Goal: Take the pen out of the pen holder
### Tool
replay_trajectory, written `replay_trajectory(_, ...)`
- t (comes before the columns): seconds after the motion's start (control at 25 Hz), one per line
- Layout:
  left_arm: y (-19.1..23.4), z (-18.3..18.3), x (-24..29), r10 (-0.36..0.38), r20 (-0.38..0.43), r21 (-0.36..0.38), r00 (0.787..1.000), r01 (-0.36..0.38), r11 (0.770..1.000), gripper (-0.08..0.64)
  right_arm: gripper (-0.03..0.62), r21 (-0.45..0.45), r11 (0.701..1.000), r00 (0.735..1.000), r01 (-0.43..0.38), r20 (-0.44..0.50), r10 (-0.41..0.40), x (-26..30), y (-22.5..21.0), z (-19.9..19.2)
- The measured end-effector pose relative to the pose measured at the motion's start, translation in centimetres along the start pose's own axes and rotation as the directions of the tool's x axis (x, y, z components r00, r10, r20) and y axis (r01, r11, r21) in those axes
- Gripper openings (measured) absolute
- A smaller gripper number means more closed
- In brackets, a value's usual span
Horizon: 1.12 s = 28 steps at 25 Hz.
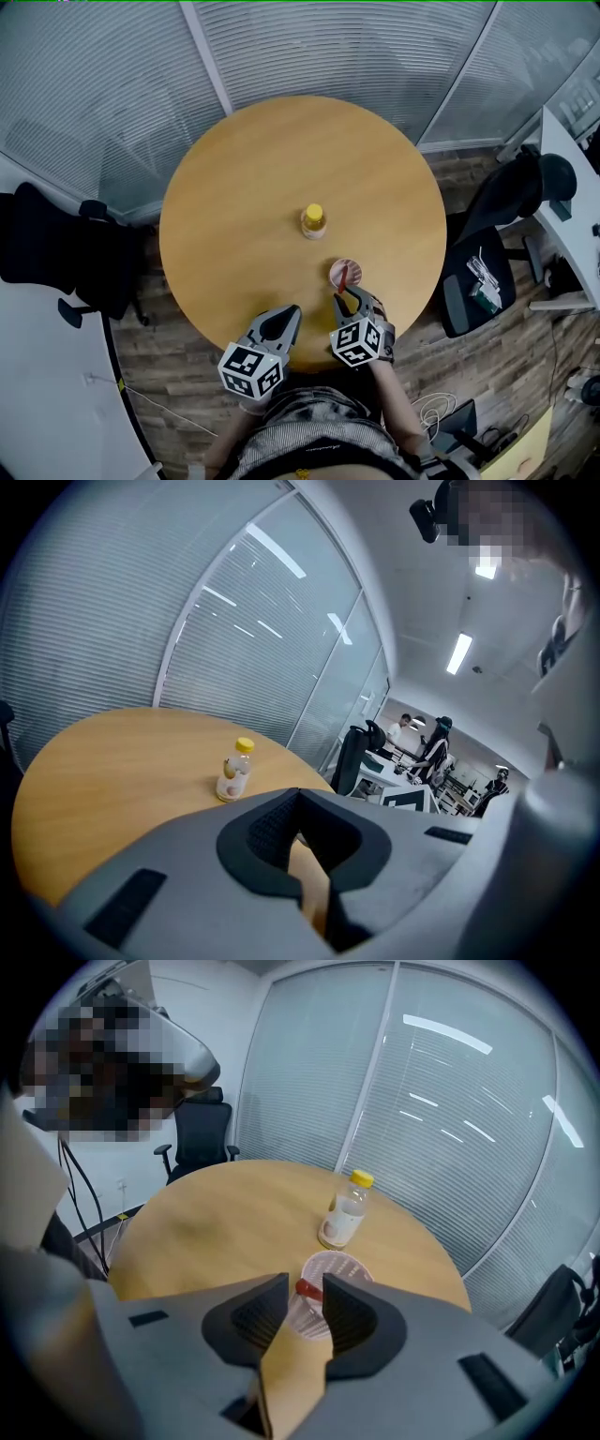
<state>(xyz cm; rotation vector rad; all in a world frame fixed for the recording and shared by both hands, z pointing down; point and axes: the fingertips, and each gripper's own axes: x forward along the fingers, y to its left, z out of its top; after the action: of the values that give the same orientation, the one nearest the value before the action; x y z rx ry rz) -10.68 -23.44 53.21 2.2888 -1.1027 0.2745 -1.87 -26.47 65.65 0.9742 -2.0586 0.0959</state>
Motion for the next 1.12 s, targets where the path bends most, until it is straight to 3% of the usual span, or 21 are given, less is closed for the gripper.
replay_trajectory(0.52,1.3,-0.3,-0.9,0.023,0.007,-0.011,1.0,-0.023,1.0,0.005,0.081,-0.029,0.999,0.999,0.035,-0.021,-0.036,1.1,-0.3,0.2)
replay_trajectory(1.12,-1.2,0.1,0.2,-0.057,0.008,0.024,0.998,0.057,0.998,0.005,0.071,-0.047,0.997,0.997,0.055,0.06,-0.052,-2.9,-1.2,3.0)
